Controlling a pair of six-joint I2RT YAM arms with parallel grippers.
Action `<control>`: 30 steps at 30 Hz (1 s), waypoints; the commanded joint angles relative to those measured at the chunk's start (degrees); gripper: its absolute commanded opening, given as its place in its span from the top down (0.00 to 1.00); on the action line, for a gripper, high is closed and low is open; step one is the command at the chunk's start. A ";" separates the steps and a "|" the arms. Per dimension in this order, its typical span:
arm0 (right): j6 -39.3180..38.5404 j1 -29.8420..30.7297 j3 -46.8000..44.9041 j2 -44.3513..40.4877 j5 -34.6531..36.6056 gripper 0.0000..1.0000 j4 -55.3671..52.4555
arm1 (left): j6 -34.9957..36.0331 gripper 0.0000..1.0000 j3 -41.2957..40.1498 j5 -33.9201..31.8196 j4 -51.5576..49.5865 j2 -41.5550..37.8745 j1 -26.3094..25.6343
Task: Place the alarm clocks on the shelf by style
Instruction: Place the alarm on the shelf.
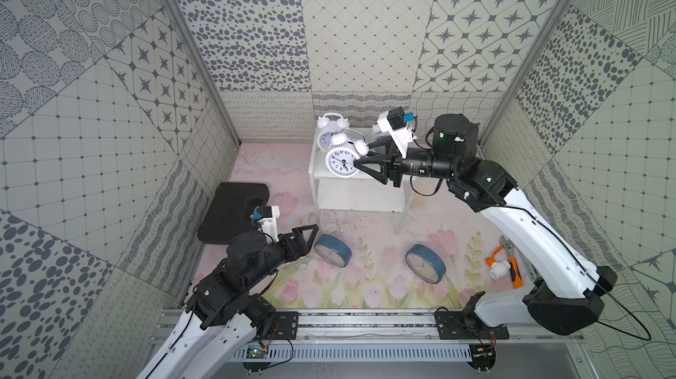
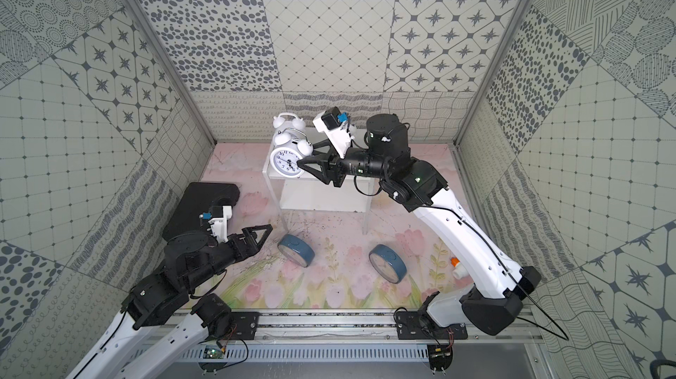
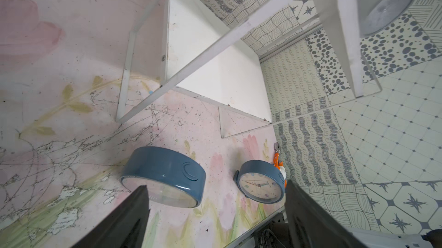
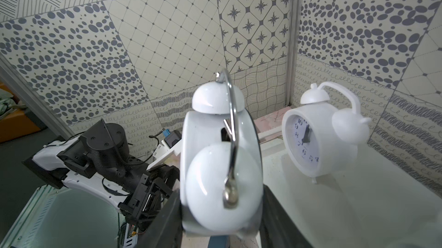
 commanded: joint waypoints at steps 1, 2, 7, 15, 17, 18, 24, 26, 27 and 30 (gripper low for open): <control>-5.39 0.36 4.19 2.41 1.62 0.65 3.56 | -1.01 0.09 -1.81 -3.36 -0.65 0.26 0.25; -6.19 0.43 5.05 3.36 1.62 0.65 3.38 | -0.95 0.10 -2.05 -3.27 -0.45 0.31 0.14; -11.70 1.73 12.47 9.02 2.24 0.64 -2.82 | -1.05 0.11 -3.47 -2.48 1.69 0.86 0.32; -15.25 2.34 15.92 12.14 4.46 0.65 -6.84 | -1.01 0.14 -4.07 -0.57 4.33 3.54 0.40; -15.83 2.38 15.82 12.14 4.89 0.65 -7.67 | -0.85 0.14 -4.28 -0.30 4.45 3.40 0.41; -16.05 2.38 15.83 12.22 5.10 0.65 -8.22 | -0.90 0.14 -4.40 -0.28 4.38 3.29 0.41; -16.55 2.28 15.78 12.40 7.90 0.65 -9.58 | -1.69 0.14 -5.68 0.49 5.43 3.31 0.42; -16.64 2.14 15.93 12.61 8.13 0.65 -9.74 | -1.84 0.15 -5.98 0.64 5.45 3.27 0.40; -16.73 2.16 16.19 12.88 8.13 0.65 -9.99 | -1.82 0.15 -5.99 0.67 5.47 3.28 0.41; -16.98 2.16 17.16 13.88 8.38 0.65 -10.95 | -1.67 0.15 -6.03 0.73 5.49 3.45 0.40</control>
